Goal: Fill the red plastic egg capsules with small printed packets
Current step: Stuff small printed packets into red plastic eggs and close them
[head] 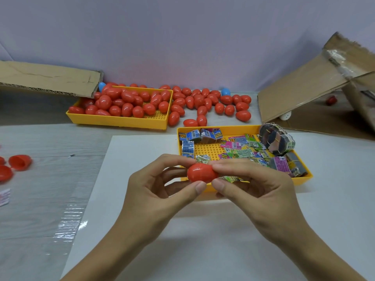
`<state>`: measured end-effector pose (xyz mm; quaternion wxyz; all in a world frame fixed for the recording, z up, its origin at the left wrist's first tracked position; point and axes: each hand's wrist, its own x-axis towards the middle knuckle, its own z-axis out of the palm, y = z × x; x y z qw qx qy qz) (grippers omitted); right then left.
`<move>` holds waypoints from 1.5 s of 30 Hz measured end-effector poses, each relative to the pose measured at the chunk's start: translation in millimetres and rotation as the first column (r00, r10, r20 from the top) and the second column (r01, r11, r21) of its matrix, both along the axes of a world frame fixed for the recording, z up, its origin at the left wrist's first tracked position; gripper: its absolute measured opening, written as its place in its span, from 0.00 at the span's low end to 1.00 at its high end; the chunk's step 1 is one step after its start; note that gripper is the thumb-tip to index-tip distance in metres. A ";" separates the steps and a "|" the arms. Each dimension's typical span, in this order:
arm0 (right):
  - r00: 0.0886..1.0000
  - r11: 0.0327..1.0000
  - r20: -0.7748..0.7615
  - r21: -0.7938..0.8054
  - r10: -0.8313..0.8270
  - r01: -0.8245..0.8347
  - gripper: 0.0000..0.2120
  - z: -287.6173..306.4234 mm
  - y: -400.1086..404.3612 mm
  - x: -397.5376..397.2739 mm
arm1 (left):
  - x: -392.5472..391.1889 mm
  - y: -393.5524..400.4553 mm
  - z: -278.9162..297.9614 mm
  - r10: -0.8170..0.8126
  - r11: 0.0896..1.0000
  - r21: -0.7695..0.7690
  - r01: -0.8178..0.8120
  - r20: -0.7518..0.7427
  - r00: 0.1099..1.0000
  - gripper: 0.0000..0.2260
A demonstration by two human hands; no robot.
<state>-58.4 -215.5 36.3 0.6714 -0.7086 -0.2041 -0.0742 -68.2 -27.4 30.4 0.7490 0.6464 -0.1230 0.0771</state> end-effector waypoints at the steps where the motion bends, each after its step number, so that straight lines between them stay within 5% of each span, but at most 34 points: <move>1: 1.000 1.000 0.008 -0.010 -0.002 0.002 0.11 -0.6 -0.5 0.5 | 0.3 0.1 -0.2 -0.003 1.000 -0.002 0.003 0.011 1.000 0.13; 6: 0.999 0.998 0.042 -0.058 -0.013 0.016 0.12 -3.6 -4.0 3.5 | 1.3 1.0 -2.6 -0.002 1.000 -0.023 0.003 0.051 0.999 0.15; 9: 0.983 0.971 0.115 -0.177 -0.143 0.162 0.10 -4.4 -11.4 12.2 | 2.5 3.0 -3.0 0.028 0.999 -0.025 -0.027 0.049 0.998 0.15; 13: 0.933 0.765 0.281 -0.542 -0.226 0.348 0.08 -0.7 -20.6 35.6 | 8.6 11.5 -0.9 0.108 0.994 -0.021 -0.107 0.065 0.992 0.15; 19: 0.989 0.613 0.102 -0.776 -0.107 0.147 0.12 8.1 2.7 56.8 | 17.7 22.7 -2.1 0.153 0.988 -0.036 -0.152 0.013 0.988 0.20; 24: 0.983 0.364 -0.038 -0.931 -0.182 0.032 0.20 13.9 24.4 67.4 | 18.3 23.3 -7.7 0.137 0.991 0.008 -0.137 0.015 0.990 0.18; 29: 0.963 0.524 -0.197 -0.848 -0.185 -0.073 0.13 7.3 21.0 68.4 | 18.5 23.3 -8.2 0.112 0.994 0.015 -0.113 0.024 0.993 0.17; 37: 0.979 0.728 -0.055 -0.677 -0.195 0.107 0.06 5.1 7.7 63.0 | 15.4 18.3 -9.7 0.107 0.994 0.012 -0.107 0.005 0.994 0.16; 40: 0.972 0.843 -0.050 -0.510 -0.230 0.173 0.05 8.7 5.7 59.0 | 15.5 17.8 -8.8 0.116 0.993 0.011 -0.116 0.008 0.993 0.15; 45: 0.966 0.984 -0.244 -0.171 -0.087 0.046 0.10 13.5 3.9 47.2 | 15.6 14.8 -6.5 0.112 0.993 -0.037 -0.112 0.011 0.994 0.12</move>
